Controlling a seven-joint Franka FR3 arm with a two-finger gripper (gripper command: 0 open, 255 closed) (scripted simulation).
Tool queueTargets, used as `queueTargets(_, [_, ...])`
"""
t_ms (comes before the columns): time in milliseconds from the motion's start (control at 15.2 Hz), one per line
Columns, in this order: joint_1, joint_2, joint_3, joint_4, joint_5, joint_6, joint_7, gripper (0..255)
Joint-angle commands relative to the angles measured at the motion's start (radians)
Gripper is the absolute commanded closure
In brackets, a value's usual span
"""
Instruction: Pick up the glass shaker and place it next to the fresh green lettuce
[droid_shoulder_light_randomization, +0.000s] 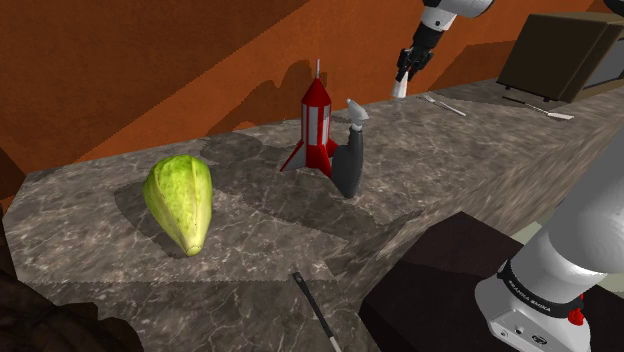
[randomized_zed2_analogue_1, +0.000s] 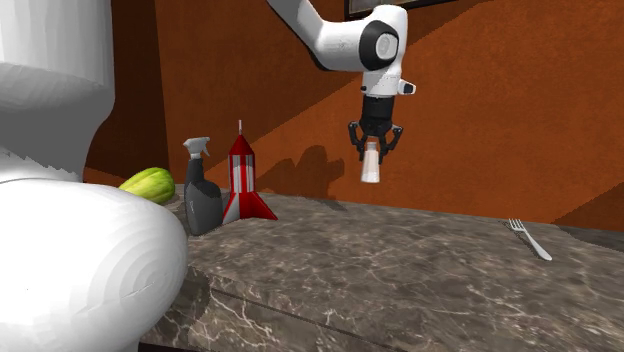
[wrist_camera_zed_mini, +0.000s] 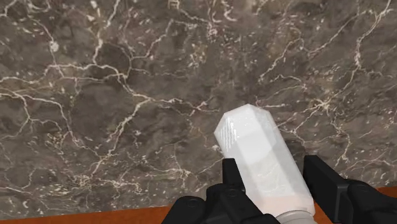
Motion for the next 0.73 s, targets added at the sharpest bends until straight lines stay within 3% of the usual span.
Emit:
queueTargets(0, [0.0, -0.005, 0.0, 0.023, -0.006, -0.026, 0.008, 255])
queueTargets(660, [-0.003, -0.007, -0.004, 0.154, -0.018, -0.157, 0.036, 255])
